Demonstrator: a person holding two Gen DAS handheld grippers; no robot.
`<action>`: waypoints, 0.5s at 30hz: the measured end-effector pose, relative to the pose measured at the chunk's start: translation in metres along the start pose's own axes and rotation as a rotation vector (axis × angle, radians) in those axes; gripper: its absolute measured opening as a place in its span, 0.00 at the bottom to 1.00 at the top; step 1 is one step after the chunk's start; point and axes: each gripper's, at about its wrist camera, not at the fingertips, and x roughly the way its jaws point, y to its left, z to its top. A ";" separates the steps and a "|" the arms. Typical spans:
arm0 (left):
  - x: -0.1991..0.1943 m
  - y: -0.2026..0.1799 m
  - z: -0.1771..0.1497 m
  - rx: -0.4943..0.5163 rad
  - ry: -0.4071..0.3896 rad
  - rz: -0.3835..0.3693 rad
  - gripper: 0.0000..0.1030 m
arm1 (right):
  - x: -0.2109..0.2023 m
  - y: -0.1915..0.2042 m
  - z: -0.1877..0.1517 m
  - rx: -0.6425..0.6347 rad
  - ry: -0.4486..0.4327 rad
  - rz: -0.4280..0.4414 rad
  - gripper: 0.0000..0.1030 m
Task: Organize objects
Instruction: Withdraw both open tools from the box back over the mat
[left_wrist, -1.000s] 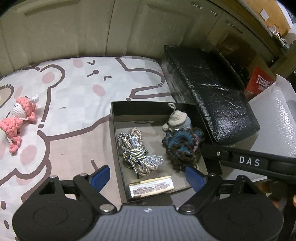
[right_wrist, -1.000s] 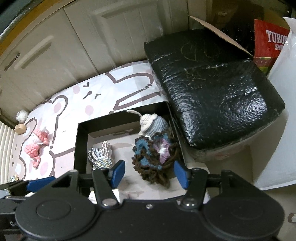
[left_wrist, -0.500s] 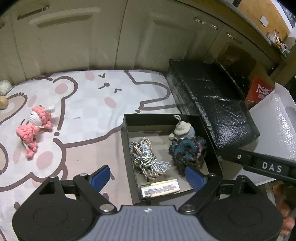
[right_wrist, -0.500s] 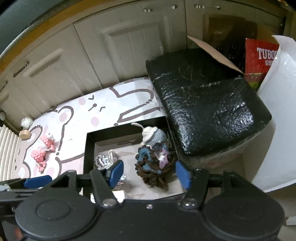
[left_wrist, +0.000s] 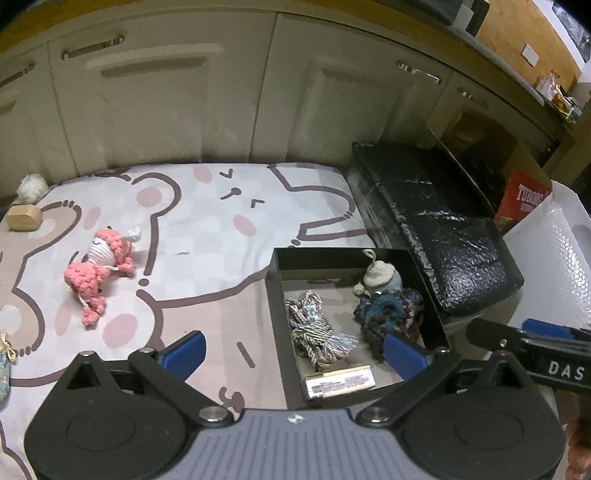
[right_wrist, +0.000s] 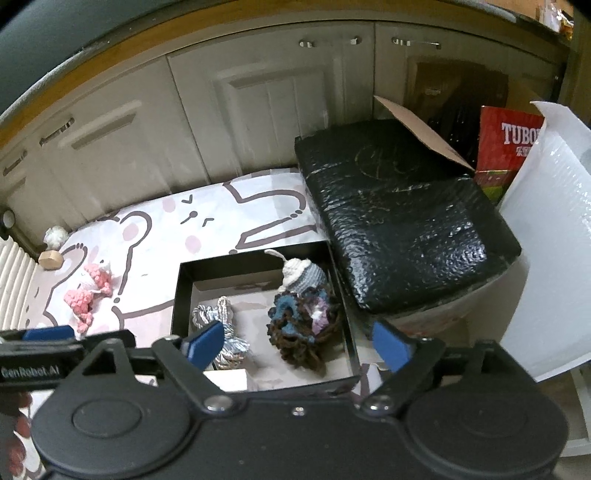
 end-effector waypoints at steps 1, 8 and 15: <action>-0.001 0.001 0.000 0.000 -0.003 0.001 1.00 | -0.002 0.000 -0.001 -0.001 -0.005 -0.003 0.92; -0.009 0.005 -0.003 0.016 -0.021 0.022 1.00 | -0.011 0.001 -0.003 -0.002 -0.024 -0.009 0.97; -0.018 0.017 -0.003 0.000 -0.047 0.020 1.00 | -0.014 0.002 -0.005 -0.005 -0.027 -0.008 1.00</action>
